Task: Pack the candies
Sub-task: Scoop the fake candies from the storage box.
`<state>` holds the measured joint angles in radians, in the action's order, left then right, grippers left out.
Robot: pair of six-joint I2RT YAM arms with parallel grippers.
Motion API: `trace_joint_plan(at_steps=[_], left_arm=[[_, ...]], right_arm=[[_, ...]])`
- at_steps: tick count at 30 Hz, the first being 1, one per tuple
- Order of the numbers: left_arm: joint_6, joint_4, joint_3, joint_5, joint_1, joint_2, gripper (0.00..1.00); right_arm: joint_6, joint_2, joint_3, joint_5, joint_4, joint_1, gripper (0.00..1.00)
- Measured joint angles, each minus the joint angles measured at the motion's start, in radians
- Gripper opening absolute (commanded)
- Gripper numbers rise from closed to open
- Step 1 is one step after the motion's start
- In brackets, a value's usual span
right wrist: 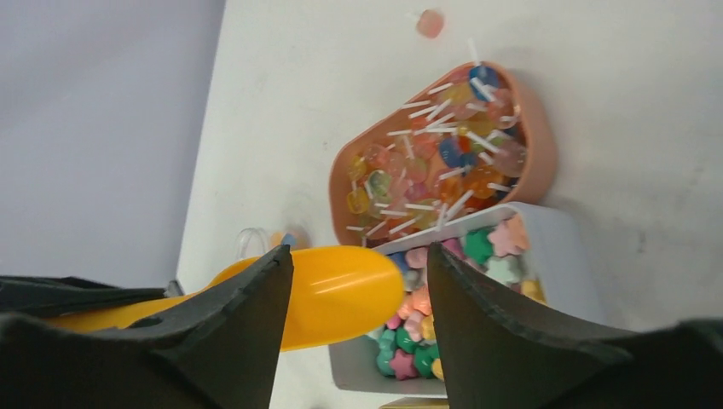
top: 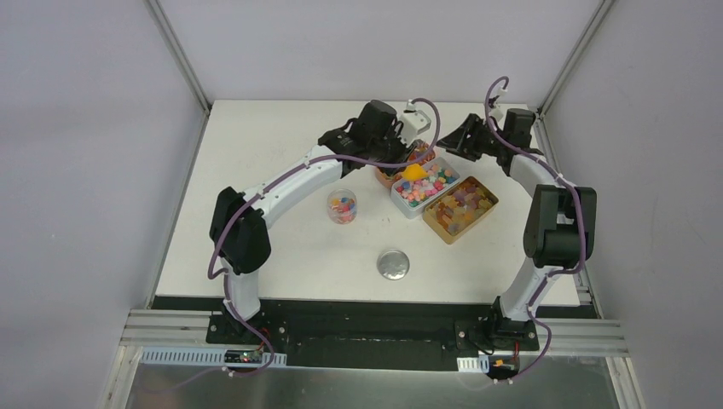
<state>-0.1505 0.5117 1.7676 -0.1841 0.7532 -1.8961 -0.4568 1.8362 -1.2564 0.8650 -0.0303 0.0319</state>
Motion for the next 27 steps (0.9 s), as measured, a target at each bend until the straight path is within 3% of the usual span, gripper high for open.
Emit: trace_joint_plan(at_steps=[9,27], left_arm=[[-0.051,0.185,0.039,0.035,0.013,0.028,0.0],[-0.127,0.342,0.247,0.109,0.084,-0.169,0.0]], right_arm=[[0.159,-0.014,-0.058,-0.171,0.169,0.014,0.7],[0.224,-0.011,-0.058,-0.217,0.22,0.014,0.71]])
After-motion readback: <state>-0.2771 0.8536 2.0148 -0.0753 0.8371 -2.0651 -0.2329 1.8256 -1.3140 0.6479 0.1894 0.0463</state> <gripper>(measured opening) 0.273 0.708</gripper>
